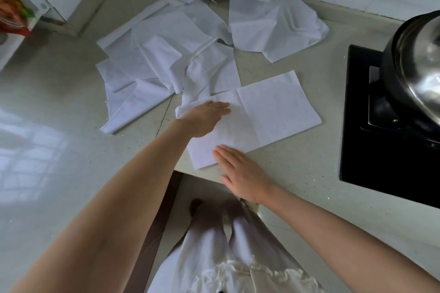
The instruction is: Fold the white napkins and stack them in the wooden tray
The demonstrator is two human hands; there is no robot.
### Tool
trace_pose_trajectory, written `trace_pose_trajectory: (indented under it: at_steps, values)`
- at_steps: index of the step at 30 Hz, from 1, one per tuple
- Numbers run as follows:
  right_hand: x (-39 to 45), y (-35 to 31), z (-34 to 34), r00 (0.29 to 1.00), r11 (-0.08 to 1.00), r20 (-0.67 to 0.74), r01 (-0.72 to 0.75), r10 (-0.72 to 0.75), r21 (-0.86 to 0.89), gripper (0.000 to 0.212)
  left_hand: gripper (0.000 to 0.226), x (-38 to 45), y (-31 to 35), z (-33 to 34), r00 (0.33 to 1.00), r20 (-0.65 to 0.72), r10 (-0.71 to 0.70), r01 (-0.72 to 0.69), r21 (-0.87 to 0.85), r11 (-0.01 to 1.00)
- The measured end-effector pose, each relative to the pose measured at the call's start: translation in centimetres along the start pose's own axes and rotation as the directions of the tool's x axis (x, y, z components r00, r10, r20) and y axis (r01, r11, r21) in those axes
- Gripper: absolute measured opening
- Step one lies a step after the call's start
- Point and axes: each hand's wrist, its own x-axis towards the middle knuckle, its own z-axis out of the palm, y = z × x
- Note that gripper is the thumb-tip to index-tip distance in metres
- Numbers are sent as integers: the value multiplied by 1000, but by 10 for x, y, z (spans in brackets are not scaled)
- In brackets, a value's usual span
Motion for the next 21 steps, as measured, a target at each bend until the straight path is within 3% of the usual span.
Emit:
trace_pose_trajectory:
  at_steps: [5, 8, 10, 15, 18, 21]
  values:
    - [33, -25, -7, 985, 988, -171, -60, 36, -143, 30, 43, -5, -15, 0, 999, -26, 39, -40, -49, 998]
    - [51, -29, -15, 984, 962, -178, -62, 14, -265, 36, 43, -7, -20, 1, 998, -5, 61, -61, -27, 998]
    - [56, -29, -14, 989, 961, -147, -64, 25, -270, 25, 44, -8, -22, 3, 997, 17, 71, -71, 0, 997]
    - [27, -6, -26, 988, 990, 78, -134, 131, 42, 25, 49, -21, -12, -3, 996, 72, 51, -61, 154, 986]
    - [-6, 18, -43, 919, 873, 191, -389, 345, 294, 26, 62, -41, 5, -10, 980, 153, 128, -159, 211, 964]
    - [-31, 39, -65, 826, 726, 336, -561, 453, 399, 14, 71, -55, 18, -20, 946, 260, 196, -231, 111, 967]
